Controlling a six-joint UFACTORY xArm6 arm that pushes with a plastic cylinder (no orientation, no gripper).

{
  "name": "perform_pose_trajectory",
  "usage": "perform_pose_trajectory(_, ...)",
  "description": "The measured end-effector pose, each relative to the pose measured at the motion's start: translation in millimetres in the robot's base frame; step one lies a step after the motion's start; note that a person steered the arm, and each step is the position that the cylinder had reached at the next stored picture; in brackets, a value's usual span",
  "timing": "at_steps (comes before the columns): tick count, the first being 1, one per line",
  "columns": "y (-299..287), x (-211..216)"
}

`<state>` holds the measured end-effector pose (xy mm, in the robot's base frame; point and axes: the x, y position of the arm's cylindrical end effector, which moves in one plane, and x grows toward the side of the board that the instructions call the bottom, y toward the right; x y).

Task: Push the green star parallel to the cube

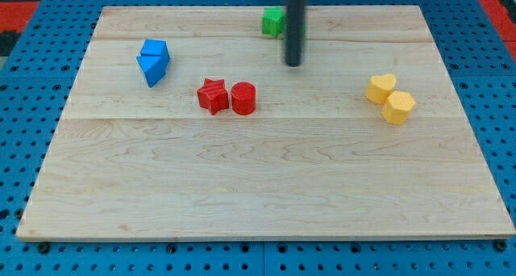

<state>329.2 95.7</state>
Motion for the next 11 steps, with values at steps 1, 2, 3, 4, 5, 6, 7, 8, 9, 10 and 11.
perform_pose_trajectory(1,38,-13)
perform_pose_trajectory(2,24,-72)
perform_pose_trajectory(3,24,-80)
perform_pose_trajectory(4,13,-124)
perform_pose_trajectory(5,-62,-131)
perform_pose_trajectory(6,-96,-87)
perform_pose_trajectory(7,-123,-90)
perform_pose_trajectory(8,-99,-72)
perform_pose_trajectory(9,-94,-43)
perform_pose_trajectory(10,-134,-35)
perform_pose_trajectory(11,-169,-31)
